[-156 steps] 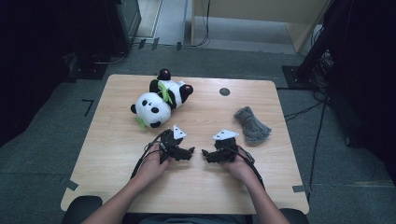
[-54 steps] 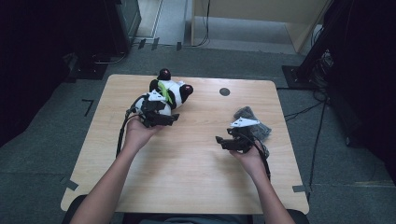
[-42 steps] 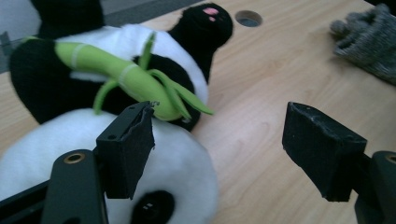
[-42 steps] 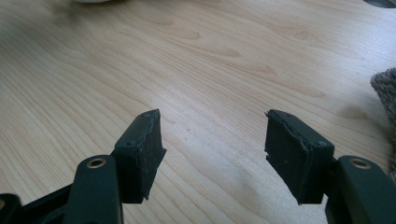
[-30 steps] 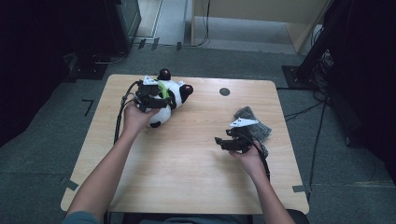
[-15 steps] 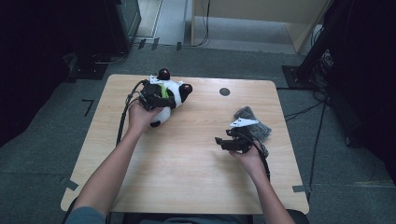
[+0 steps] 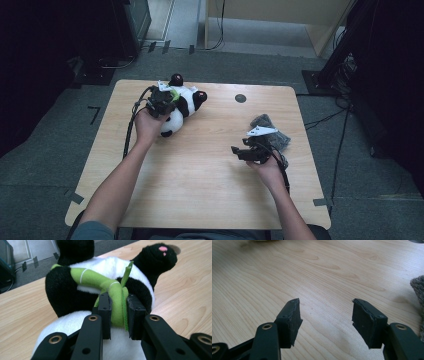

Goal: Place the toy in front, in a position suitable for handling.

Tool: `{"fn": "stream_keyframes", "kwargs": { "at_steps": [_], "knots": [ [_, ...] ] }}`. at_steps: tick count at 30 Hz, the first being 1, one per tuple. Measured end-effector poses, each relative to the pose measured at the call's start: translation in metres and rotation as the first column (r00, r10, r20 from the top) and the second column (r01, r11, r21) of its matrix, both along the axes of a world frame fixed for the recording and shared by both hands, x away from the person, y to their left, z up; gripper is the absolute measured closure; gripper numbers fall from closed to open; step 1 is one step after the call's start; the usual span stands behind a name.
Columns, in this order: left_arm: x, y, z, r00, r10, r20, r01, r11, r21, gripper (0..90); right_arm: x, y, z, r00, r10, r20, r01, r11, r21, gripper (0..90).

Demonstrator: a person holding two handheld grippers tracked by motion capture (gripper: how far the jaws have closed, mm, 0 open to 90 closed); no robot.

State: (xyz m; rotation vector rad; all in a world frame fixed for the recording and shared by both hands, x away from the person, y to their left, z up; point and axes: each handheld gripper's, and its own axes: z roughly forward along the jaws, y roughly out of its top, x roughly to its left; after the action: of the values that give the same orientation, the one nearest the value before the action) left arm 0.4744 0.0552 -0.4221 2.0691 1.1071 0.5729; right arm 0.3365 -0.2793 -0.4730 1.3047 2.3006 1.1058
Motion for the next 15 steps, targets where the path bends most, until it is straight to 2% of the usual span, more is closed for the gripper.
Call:
{"fn": "stream_keyframes", "kwargs": {
  "at_steps": [3,4,6,7,9,14,15],
  "knots": [
    [-0.002,0.001,0.007,1.0,0.0,0.009,0.0,0.9999,-0.013,77.9,0.0,-0.001,0.0,1.0,-0.004,-0.005,0.004,1.0,0.003,40.5],
    [-0.004,0.002,0.013,0.9999,-0.009,0.012,0.01,0.9994,-0.034,77.9,0.001,-0.001,0.0,1.0,-0.002,-0.001,0.002,1.0,0.0,40.6],
    [-0.005,0.002,0.015,0.9999,-0.015,0.009,0.015,0.999,-0.043,78.0,0.001,-0.002,0.0,1.0,-0.002,-0.001,0.002,1.0,0.001,40.7],
    [-0.01,0.002,0.019,0.9994,-0.031,0.015,0.031,0.9977,-0.06,78.0,0.001,-0.003,0.0,1.0,-0.003,0.0,0.003,1.0,0.002,40.8],
    [-0.012,0.001,0.021,0.9991,-0.038,0.02,0.039,0.9976,-0.057,78.0,0.001,-0.004,0.0,1.0,-0.009,0.002,0.009,1.0,0.003,41.0],
    [-0.03,-0.008,0.03,0.995,-0.094,0.033,0.096,0.9926,-0.075,78.0,0.001,-0.008,0.001,0.9998,-0.017,0.008,0.017,0.9998,0.01,41.6],
    [-0.03,-0.008,0.03,0.995,-0.094,0.033,0.096,0.9926,-0.075,78.0,0.001,-0.009,0.001,0.9998,-0.018,0.009,0.018,0.9998,0.011,41.6]
  ]
}}
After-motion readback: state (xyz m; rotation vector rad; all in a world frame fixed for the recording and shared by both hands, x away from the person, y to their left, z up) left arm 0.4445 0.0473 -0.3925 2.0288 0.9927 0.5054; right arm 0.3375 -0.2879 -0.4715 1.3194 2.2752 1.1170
